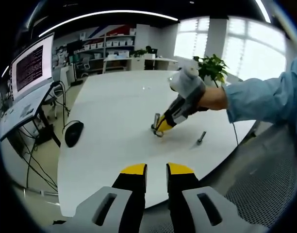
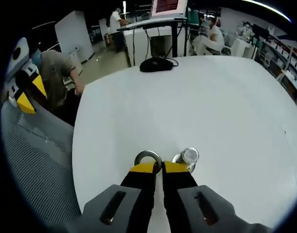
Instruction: Place the washer onto the threaded stud by aligning its center hole with the stud, sliding it down to the base, and recovering from edge contact or off-axis alignment until the washer reaches the visible bottom stop.
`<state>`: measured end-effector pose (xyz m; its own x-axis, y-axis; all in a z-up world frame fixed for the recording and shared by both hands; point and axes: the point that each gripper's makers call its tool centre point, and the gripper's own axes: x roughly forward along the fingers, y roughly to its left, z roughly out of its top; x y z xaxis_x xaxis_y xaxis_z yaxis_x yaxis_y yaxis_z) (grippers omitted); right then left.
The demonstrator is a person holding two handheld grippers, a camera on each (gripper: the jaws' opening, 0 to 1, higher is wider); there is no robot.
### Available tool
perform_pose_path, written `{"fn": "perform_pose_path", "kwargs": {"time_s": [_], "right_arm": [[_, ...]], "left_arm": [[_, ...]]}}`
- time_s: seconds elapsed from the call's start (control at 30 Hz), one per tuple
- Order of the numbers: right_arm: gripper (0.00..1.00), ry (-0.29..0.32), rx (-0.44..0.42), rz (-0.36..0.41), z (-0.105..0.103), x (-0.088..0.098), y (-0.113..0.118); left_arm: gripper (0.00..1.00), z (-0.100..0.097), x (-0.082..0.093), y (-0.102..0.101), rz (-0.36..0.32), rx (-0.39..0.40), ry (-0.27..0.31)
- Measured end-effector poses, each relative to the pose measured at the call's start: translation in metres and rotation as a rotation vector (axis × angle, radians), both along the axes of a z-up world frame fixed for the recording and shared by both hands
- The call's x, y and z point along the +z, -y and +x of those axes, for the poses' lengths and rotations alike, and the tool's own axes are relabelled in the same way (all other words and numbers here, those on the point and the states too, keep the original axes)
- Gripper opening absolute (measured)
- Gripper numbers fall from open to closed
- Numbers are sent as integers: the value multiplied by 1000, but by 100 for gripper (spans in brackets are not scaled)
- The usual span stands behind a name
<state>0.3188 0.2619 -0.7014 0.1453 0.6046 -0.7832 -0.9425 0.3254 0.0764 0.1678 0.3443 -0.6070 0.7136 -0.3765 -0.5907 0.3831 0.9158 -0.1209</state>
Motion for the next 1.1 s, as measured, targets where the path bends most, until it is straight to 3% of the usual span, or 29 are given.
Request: {"fn": "perform_pose_path", "kwargs": {"time_s": [0.2, 0.4, 0.7, 1.1], "right_arm": [[6, 56, -59, 79, 10, 29, 2], [6, 148, -123, 84, 29, 43, 11], [6, 190, -131, 33, 40, 34, 16], [7, 167, -129, 29, 44, 27, 13]], "left_arm": [[14, 0, 0, 0, -3, 3, -1], [14, 0, 0, 0, 0, 2, -1], [14, 0, 0, 0, 1, 2, -2], [14, 0, 0, 0, -1, 4, -2]]}}
